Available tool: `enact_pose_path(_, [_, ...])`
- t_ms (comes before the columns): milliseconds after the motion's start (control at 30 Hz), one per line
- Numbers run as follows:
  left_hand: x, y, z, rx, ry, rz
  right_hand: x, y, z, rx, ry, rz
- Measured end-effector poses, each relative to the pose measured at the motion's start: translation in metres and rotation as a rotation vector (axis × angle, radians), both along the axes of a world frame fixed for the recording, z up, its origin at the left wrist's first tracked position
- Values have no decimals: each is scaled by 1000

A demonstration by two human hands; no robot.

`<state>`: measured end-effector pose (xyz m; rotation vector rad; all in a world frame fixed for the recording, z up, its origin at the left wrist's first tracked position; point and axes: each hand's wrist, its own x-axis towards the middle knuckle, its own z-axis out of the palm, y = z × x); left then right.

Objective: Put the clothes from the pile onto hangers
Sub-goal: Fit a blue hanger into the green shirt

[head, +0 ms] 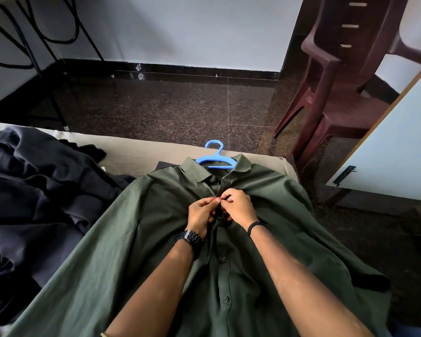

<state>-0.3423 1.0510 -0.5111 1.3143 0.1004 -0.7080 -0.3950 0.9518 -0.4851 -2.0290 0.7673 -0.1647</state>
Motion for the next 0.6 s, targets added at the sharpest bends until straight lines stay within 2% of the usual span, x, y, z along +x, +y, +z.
enact_pose_path(300, [-1, -5, 0, 82, 10, 48, -3, -1, -7, 79, -19, -3])
enact_pose_path(600, [-6, -12, -1, 67, 2, 133, -8, 1, -6, 95, -84, -20])
